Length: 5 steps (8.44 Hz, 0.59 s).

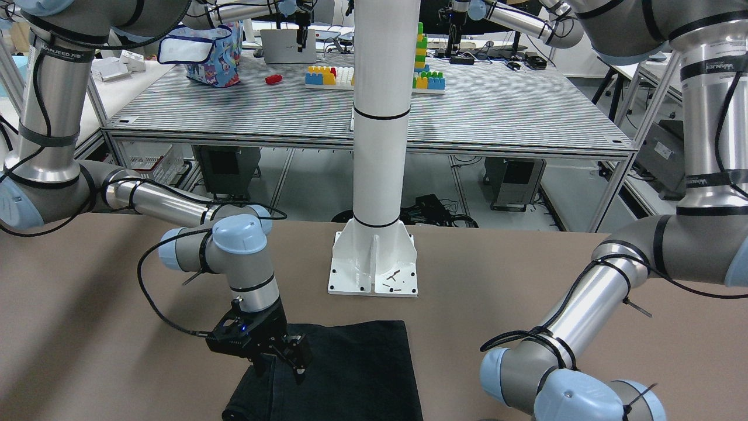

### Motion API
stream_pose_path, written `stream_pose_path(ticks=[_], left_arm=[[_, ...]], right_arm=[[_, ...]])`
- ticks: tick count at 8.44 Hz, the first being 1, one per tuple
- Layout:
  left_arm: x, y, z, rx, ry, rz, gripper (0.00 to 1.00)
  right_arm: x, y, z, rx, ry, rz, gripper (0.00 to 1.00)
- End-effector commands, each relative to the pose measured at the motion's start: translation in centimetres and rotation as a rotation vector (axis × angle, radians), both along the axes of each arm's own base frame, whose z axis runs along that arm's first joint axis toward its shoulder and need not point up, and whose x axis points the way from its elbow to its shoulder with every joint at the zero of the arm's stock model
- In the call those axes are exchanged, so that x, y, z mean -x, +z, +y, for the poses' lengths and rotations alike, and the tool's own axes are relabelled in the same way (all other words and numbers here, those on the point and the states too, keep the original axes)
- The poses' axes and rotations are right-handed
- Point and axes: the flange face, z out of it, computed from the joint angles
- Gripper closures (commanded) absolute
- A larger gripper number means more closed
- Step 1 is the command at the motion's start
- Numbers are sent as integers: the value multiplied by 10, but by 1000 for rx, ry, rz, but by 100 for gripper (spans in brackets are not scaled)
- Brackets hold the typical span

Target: Fold clothes

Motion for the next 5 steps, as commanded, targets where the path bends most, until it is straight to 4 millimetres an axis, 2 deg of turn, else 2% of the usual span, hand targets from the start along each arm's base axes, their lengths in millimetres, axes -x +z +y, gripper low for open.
stream_pose_path(ticks=[1, 3, 4, 5], left_arm=[[2, -5, 0, 12, -17, 16, 0], [0, -10, 0, 15, -16, 15, 0], [-1, -11, 1, 14, -15, 16, 0], [0, -12, 0, 13, -16, 17, 0]], right_arm=[[22, 42, 48, 46, -52, 68, 30], [30, 48, 53, 48, -63, 82, 34], [38, 63, 51, 53, -62, 110, 35], [44, 65, 51, 54, -65, 113, 37]])
